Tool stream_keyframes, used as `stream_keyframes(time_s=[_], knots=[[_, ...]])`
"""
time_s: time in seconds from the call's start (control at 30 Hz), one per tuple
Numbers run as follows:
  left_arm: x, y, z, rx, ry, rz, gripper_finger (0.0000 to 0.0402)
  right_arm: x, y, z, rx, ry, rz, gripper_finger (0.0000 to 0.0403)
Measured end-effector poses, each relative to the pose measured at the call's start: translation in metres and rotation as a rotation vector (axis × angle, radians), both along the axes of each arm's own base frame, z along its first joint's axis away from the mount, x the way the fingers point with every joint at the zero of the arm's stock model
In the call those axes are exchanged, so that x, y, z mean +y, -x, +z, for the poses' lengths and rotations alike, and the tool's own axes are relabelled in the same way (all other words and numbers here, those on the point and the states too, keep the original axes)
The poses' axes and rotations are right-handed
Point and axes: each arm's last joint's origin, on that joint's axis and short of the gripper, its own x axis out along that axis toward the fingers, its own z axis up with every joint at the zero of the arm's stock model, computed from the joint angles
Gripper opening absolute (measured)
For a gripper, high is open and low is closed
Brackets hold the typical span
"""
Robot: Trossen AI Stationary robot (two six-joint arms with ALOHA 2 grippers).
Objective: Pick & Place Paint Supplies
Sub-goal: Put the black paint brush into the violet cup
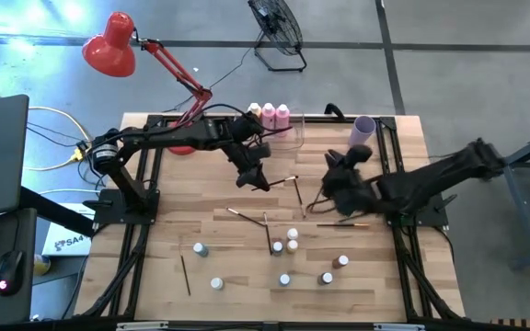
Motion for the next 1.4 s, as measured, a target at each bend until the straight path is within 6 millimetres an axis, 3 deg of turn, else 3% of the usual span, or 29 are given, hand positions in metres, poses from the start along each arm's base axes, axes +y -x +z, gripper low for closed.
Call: stream_keyframes(time_s=[0.17,0.33,0.6,0.87,1.17,1.4], knots=[[0.001,-0.004,0.005,-0.100,-0.059,-0.021,0.0010,-0.017,0.028,0.023,-0.144,-0.338,0.165,0.0043],[0.005,-0.009,0.008,-0.179,-0.211,0.020,0.0010,-0.027,0.047,0.032,-0.218,-0.624,0.282,0.0033],[0.010,-0.014,0.013,-0.300,-0.436,0.051,0.0010,-0.027,0.047,0.034,-0.241,-0.765,0.417,0.0032],[0.009,-0.016,0.016,-0.358,-0.439,0.017,0.0010,-0.036,0.059,0.002,-0.350,-0.818,0.483,0.0032],[0.011,-0.019,0.022,-0.433,-0.492,0.029,0.0010,-0.053,0.091,-0.022,-0.850,-0.738,0.786,0.0032],[-0.002,-0.038,0.020,-0.525,-0.671,0.090,0.0010,-0.061,0.094,-0.046,-1.044,-0.751,0.774,0.0032]])
